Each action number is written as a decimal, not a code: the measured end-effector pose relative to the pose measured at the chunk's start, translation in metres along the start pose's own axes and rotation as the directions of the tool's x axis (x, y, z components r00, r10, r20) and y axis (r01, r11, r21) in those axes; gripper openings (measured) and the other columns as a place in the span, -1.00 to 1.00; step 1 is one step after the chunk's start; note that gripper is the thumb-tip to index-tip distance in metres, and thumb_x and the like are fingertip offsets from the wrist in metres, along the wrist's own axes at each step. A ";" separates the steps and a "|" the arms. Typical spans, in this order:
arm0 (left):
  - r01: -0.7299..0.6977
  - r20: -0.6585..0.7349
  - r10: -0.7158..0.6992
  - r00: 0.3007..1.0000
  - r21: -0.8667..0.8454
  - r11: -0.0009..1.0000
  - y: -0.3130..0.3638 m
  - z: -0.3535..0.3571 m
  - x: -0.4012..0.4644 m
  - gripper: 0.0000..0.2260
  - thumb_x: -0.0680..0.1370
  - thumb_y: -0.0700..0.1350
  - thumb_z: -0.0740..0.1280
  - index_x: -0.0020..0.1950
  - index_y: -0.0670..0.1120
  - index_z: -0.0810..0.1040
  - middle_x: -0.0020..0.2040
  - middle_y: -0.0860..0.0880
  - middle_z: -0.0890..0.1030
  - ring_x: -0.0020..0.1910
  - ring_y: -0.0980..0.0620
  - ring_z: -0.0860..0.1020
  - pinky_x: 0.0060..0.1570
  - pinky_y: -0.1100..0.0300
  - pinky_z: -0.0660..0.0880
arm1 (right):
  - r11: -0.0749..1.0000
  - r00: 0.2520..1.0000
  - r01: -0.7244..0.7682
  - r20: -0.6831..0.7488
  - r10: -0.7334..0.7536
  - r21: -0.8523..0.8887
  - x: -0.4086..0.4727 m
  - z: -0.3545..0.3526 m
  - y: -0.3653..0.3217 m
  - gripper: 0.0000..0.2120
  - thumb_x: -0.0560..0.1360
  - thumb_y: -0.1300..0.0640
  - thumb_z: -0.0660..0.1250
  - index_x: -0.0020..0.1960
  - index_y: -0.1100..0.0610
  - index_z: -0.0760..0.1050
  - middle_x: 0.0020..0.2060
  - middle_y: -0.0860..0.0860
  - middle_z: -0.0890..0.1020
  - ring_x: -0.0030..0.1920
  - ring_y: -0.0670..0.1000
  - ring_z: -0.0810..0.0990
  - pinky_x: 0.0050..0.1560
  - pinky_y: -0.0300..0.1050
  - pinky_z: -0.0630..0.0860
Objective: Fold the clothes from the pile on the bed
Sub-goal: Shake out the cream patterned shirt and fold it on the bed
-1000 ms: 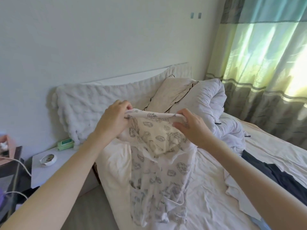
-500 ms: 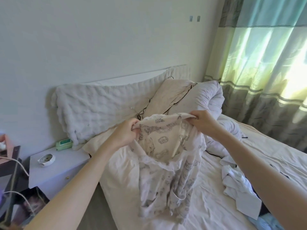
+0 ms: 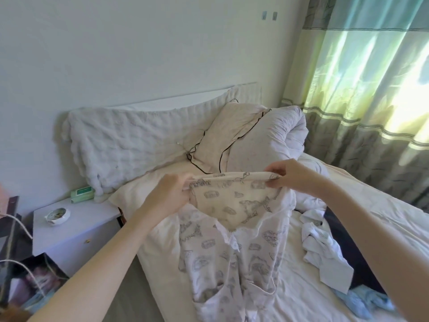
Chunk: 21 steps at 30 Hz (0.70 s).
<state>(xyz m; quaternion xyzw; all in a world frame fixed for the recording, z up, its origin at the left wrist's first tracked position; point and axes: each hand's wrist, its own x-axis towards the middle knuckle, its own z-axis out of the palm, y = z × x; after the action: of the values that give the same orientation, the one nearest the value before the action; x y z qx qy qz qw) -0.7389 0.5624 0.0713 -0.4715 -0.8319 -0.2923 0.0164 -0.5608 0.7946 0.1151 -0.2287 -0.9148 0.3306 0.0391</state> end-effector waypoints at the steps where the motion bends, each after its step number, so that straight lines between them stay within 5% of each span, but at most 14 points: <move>1: 0.010 -0.083 -0.011 0.996 -0.013 1.000 0.002 -0.006 0.003 -0.93 0.46 -0.29 0.33 -0.21 -0.16 0.50 -0.29 -0.07 0.53 -0.25 -0.13 0.49 -0.28 0.06 0.36 | 0.997 0.994 0.036 -0.096 -0.043 -0.075 -0.001 -0.001 0.000 -0.83 0.44 0.26 0.40 -0.10 -0.01 0.56 -0.25 -0.06 0.61 -0.26 -0.09 0.51 -0.22 -0.31 0.38; 5: 0.055 -0.203 -0.065 0.977 -0.053 0.997 0.010 -0.029 0.018 -0.94 0.42 -0.35 0.29 -0.16 -0.24 0.54 -0.20 -0.11 0.48 -0.24 -0.05 0.43 -0.27 0.28 0.31 | 0.992 0.930 0.071 -0.352 -0.104 -0.106 -0.003 -0.005 0.008 -0.87 0.45 0.28 0.36 -0.10 0.06 0.54 -0.23 -0.05 0.59 -0.20 -0.06 0.51 -0.27 -0.37 0.32; 10: 0.114 0.020 -0.114 0.993 -0.355 0.928 0.013 -0.044 0.019 -0.83 0.54 -0.26 0.23 -0.17 -0.06 0.54 -0.26 -0.04 0.51 -0.28 0.12 0.43 -0.30 0.31 0.29 | 0.991 0.979 0.004 -0.201 0.023 0.133 -0.006 -0.005 0.017 -0.80 0.56 0.19 0.23 -0.25 0.10 0.43 -0.35 -0.01 0.40 -0.28 -0.02 0.36 -0.30 -0.17 0.24; 14: 0.107 0.080 -0.077 0.994 -0.484 0.869 0.010 -0.053 0.014 -0.82 0.58 -0.20 0.23 -0.15 -0.02 0.58 -0.23 -0.02 0.53 -0.21 0.09 0.47 -0.20 0.22 0.29 | 0.941 0.981 0.059 -0.194 0.007 0.333 -0.013 -0.012 0.010 -0.76 0.54 0.22 0.23 -0.31 0.13 0.37 -0.36 0.02 0.35 -0.35 -0.07 0.34 -0.37 -0.28 0.22; 18: 0.028 0.014 -0.025 1.000 -0.290 0.956 0.006 -0.067 0.020 -0.77 0.53 -0.06 0.27 -0.27 0.23 0.55 -0.38 0.18 0.54 -0.39 0.26 0.43 -0.37 0.43 0.29 | 0.971 0.950 0.174 -0.287 -0.122 0.166 -0.012 -0.023 -0.003 -0.80 0.52 0.23 0.26 -0.19 0.37 0.47 -0.32 0.13 0.41 -0.29 0.03 0.34 -0.29 -0.12 0.21; 21: 0.046 -0.091 -0.066 0.994 -0.207 0.977 -0.002 -0.067 0.024 -0.77 0.40 0.07 0.21 -0.32 -0.04 0.52 -0.45 0.06 0.42 -0.48 0.18 0.32 -0.44 0.33 0.22 | 0.979 0.927 0.203 -0.315 -0.204 -0.037 -0.015 -0.026 -0.006 -0.73 0.53 0.14 0.26 -0.20 0.35 0.48 -0.42 0.03 0.42 -0.42 -0.12 0.35 -0.41 -0.29 0.25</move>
<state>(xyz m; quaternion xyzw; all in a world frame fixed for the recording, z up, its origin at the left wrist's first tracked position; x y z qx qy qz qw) -0.7700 0.5466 0.1332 -0.4323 -0.8086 -0.3991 0.0000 -0.5443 0.7993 0.1405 -0.1829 -0.9161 0.2817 0.2189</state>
